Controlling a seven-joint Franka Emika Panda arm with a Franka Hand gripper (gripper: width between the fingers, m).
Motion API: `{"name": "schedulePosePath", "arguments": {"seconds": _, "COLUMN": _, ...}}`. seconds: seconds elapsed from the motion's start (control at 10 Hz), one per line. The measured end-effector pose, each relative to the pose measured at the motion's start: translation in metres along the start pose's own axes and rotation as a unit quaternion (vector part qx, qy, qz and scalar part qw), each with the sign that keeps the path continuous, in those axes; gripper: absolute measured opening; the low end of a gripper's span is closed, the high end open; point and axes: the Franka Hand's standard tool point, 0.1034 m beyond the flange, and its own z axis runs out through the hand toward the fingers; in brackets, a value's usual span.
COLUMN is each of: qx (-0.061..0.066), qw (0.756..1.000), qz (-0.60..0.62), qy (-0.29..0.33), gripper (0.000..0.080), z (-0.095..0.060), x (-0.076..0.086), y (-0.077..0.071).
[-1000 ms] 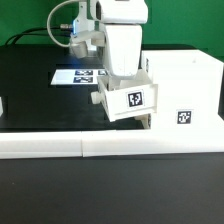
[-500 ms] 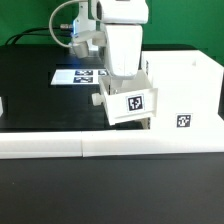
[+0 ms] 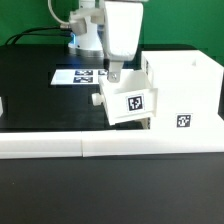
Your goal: Assemble drawer
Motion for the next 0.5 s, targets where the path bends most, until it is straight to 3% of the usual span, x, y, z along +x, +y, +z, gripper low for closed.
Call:
{"name": "schedulePosePath", "arguments": {"seconds": 0.2, "qx": -0.002, "qw": 1.000, "qz": -0.008, "qy": -0.007, "gripper": 0.0647, "z": -0.014, "x": -0.018, "y": 0.000}}
{"name": "schedulePosePath", "arguments": {"seconds": 0.3, "qx": 0.002, "qw": 1.000, "qz": -0.025, "qy": -0.011, "gripper": 0.0649, "z": -0.018, "x": -0.038, "y": -0.003}}
{"name": "schedulePosePath", "arguments": {"seconds": 0.5, "qx": 0.006, "qw": 0.999, "qz": -0.043, "qy": -0.013, "gripper": 0.0649, "z": -0.016, "x": -0.063, "y": -0.008}}
